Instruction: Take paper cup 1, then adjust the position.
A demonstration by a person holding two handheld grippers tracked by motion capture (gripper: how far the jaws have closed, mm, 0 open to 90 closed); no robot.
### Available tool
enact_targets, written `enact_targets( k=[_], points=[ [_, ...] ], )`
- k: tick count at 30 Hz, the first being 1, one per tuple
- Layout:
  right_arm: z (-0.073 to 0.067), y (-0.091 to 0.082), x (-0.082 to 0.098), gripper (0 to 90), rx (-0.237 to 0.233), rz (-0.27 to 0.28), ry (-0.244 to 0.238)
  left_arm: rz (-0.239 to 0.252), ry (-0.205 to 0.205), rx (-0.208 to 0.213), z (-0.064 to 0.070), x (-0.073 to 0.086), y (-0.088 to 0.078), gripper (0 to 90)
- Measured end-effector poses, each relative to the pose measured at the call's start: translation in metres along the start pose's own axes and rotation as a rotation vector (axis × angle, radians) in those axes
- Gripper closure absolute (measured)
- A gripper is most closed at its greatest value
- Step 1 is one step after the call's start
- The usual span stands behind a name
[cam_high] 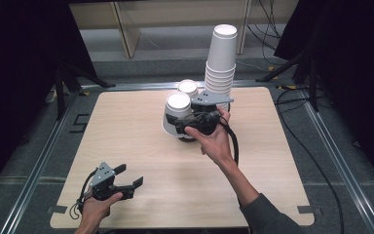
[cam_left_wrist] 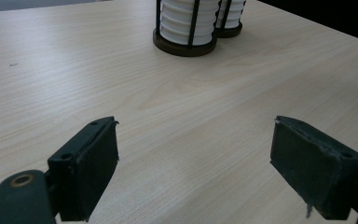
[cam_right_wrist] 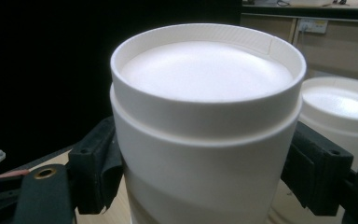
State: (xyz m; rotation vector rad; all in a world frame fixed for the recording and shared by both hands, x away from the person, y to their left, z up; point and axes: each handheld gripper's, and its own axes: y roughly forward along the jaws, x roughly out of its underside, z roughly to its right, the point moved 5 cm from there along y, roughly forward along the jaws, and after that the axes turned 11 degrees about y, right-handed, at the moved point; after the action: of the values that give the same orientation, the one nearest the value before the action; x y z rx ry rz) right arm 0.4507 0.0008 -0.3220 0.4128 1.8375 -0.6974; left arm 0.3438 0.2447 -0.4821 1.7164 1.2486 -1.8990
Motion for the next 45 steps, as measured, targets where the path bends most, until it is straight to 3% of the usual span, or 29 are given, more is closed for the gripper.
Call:
enact_targets(
  k=[3, 4, 10, 11, 12, 13, 15, 17, 18, 24, 26, 27, 28, 31, 32, 33, 35, 36, 37, 41, 43, 45],
  points=[
    [-0.001, 0.001, 0.008, 22.4, -0.01, -0.013, 0.03, 0.0, 0.002, 0.002, 0.0, 0.0, 0.0, 14.6],
    [0.001, 0.001, 0.012, 22.3, -0.008, -0.02, 0.032, 0.018, 0.02, 0.013, -0.001, -0.001, 0.002, 14.6],
    [0.003, 0.004, 0.032, 22.3, -0.024, -0.037, 0.026, 0.002, -0.002, 0.001, 0.0, 0.0, 0.0, 14.6],
    [0.003, 0.004, 0.037, 22.3, -0.033, -0.04, 0.03, 0.017, 0.023, 0.013, -0.002, -0.001, 0.001, 14.6],
    [0.002, 0.005, 0.04, 22.3, -0.056, -0.043, 0.048, 0.024, 0.018, 0.014, -0.001, -0.001, 0.002, 14.6],
    [0.003, 0.004, 0.045, 22.3, -0.045, -0.05, 0.047, 0.004, 0.0, 0.004, 0.0, 0.0, 0.0, 14.6],
    [0.002, 0.005, 0.051, 22.4, -0.056, -0.061, 0.065, 0.025, 0.019, 0.015, -0.001, -0.001, 0.002, 14.6],
    [0.003, 0.005, 0.055, 22.3, -0.061, -0.064, 0.056, 0.004, 0.011, 0.005, -0.001, 0.0, 0.0, 14.6],
    [0.002, 0.006, 0.058, 22.3, -0.077, -0.071, 0.061, 0.026, 0.007, 0.014, -0.001, -0.001, 0.002, 14.6],
    [0.004, 0.006, 0.071, 22.3, -0.074, -0.093, 0.058, 0.036, 0.0, 0.018, 0.0, -0.002, 0.002, 14.6],
    [0.003, 0.005, 0.073, 22.3, -0.073, -0.099, 0.06, 0.023, 0.019, 0.016, -0.001, -0.001, 0.001, 14.6],
    [0.003, 0.005, 0.075, 22.3, -0.076, -0.102, 0.061, 0.002, 0.007, 0.006, 0.0, -0.001, -0.001, 14.6],
    [0.0, 0.005, 0.078, 22.3, -0.093, -0.106, 0.088, 0.009, 0.004, 0.008, 0.0, -0.001, -0.001, 14.6],
    [-0.001, 0.006, 0.08, 22.3, -0.103, -0.103, 0.068, 0.02, -0.003, 0.01, 0.001, -0.001, -0.001, 14.6],
    [-0.002, 0.006, 0.081, 22.3, -0.091, -0.103, 0.061, 0.044, 0.011, 0.024, 0.001, -0.002, 0.0, 14.6],
    [-0.005, 0.006, 0.083, 22.3, -0.102, -0.118, 0.075, 0.05, -0.011, 0.032, 0.003, -0.003, 0.001, 14.6],
    [-0.008, 0.008, 0.086, 22.3, -0.112, -0.115, 0.081, 0.05, -0.013, 0.038, 0.005, -0.003, 0.001, 14.5],
    [-0.009, 0.009, 0.087, 22.3, -0.123, -0.122, 0.076, 0.055, 0.022, 0.045, 0.004, -0.005, 0.001, 14.5],
    [-0.009, 0.009, 0.087, 22.3, -0.123, -0.122, 0.076, 0.058, -0.01, 0.054, 0.007, -0.005, 0.001, 14.5],
    [-0.014, 0.015, 0.094, 22.3, -0.139, -0.132, 0.057, 0.089, 0.0, 0.079, 0.011, -0.009, 0.002, 14.5],
    [-0.019, 0.016, 0.098, 22.3, -0.149, -0.158, 0.073, 0.111, -0.011, 0.102, 0.014, -0.011, 0.004, 14.5],
    [-0.02, 0.018, 0.098, 22.3, -0.157, -0.147, 0.059, 0.121, -0.004, 0.113, 0.016, -0.013, 0.004, 14.5]
  ],
)
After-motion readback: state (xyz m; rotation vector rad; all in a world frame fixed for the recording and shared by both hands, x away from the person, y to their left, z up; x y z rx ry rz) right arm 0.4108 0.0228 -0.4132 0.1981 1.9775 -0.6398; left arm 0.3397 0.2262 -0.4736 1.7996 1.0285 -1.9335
